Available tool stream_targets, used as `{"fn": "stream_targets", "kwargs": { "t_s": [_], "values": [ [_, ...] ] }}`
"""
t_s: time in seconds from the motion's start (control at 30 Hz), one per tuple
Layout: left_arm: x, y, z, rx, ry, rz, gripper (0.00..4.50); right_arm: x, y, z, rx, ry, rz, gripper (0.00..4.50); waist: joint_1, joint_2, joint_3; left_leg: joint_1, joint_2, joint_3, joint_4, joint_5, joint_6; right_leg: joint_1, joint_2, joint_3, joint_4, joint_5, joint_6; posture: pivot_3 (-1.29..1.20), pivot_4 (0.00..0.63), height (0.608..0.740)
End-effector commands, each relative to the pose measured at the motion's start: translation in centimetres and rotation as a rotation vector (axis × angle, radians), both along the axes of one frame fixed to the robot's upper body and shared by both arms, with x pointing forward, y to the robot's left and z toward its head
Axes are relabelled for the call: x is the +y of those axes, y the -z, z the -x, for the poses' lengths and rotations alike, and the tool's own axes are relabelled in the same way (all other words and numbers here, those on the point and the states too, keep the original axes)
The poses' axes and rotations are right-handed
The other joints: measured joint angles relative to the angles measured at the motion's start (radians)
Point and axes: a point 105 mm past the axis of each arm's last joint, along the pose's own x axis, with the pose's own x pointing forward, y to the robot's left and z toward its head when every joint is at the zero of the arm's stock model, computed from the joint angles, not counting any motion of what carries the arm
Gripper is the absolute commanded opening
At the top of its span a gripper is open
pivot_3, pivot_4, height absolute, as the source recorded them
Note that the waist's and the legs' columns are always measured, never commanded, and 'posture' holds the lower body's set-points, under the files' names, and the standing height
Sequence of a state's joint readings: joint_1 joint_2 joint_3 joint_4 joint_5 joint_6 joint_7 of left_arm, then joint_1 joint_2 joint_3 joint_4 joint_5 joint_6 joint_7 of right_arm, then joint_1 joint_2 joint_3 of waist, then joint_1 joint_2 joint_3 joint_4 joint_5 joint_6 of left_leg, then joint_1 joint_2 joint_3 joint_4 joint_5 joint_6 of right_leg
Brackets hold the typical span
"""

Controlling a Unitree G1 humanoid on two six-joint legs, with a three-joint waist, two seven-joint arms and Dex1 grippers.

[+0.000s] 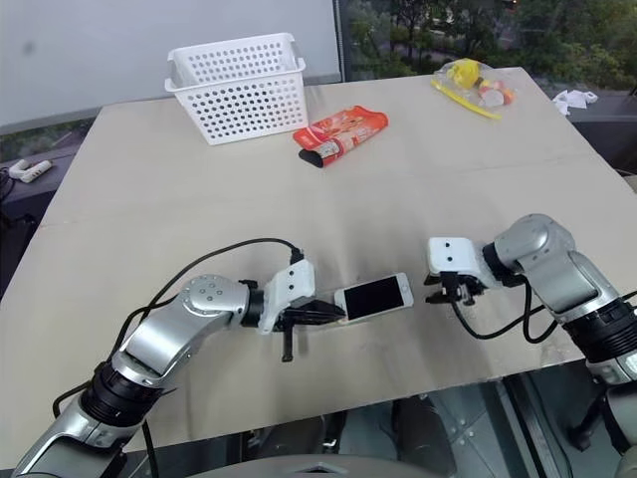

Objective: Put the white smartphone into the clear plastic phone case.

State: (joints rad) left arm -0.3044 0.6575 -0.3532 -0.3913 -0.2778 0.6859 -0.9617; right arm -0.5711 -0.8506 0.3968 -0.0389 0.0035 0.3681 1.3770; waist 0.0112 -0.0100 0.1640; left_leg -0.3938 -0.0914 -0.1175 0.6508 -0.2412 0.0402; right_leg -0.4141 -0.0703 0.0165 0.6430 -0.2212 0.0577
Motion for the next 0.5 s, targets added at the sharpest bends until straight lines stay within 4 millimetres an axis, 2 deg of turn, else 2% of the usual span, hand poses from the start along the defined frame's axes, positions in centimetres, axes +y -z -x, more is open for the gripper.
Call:
{"fn": "stream_targets", "kwargs": {
  "t_s": [0.03,0.13,0.23,0.37,0.43,0.5],
  "values": [
    [-0.2,-3.4,-0.9,-0.077,-0.029,0.077,0.0,0.6,-0.6,-0.5,-0.048,-0.032,0.001,0.03,0.001,0.0,0.0,-0.001,0.0,0.0,0.001,0.001,-0.001,-0.001,0.0,0.0,0.0,0.0,0.0,0.0,0.15,0.74],
    [1.1,-6.1,-2.1,-0.126,-0.088,0.102,0.0,0.8,-0.6,-0.6,-0.048,-0.045,0.006,0.03,0.002,-0.001,0.001,-0.003,0.0,0.0,0.001,0.003,-0.004,-0.002,0.0,-0.001,0.0,0.0,0.0,0.0,0.15,0.74],
    [3.4,-6.9,-2.6,-0.141,-0.147,0.062,0.0,0.7,-0.4,-0.4,-0.034,-0.055,0.012,0.03,-0.007,-0.001,0.001,-0.003,0.0,0.0,0.001,0.003,-0.005,-0.002,0.0,-0.001,0.0,0.0,0.0,0.0,0.15,0.74],
    [6.2,-6.1,-2.3,-0.097,-0.213,-0.01,0.0,0.5,-0.1,-0.3,-0.026,-0.056,0.015,0.03,-0.012,-0.001,0.001,-0.003,0.0,0.0,-0.001,0.003,-0.005,-0.003,0.0,0.0,0.0,0.0,0.0,0.0,0.15,0.74],
    [7.6,-4.9,-1.6,-0.042,-0.23,-0.065,0.0,0.5,-0.1,-0.4,-0.028,-0.054,0.014,0.03,-0.014,0.0,0.001,-0.003,0.0,0.0,-0.001,0.003,-0.005,-0.003,0.0,0.0,0.0,0.0,0.0,0.0,0.15,0.74],
    [8.2,-3.7,-0.8,-0.002,-0.219,-0.108,0.0,0.5,0.0,-0.5,-0.03,-0.052,0.013,0.03,-0.017,0.0,0.001,-0.003,0.0,0.0,-0.001,0.003,-0.005,-0.004,0.0,0.0,-0.001,0.0,0.0,0.0,0.15,0.74]
  ]
}}
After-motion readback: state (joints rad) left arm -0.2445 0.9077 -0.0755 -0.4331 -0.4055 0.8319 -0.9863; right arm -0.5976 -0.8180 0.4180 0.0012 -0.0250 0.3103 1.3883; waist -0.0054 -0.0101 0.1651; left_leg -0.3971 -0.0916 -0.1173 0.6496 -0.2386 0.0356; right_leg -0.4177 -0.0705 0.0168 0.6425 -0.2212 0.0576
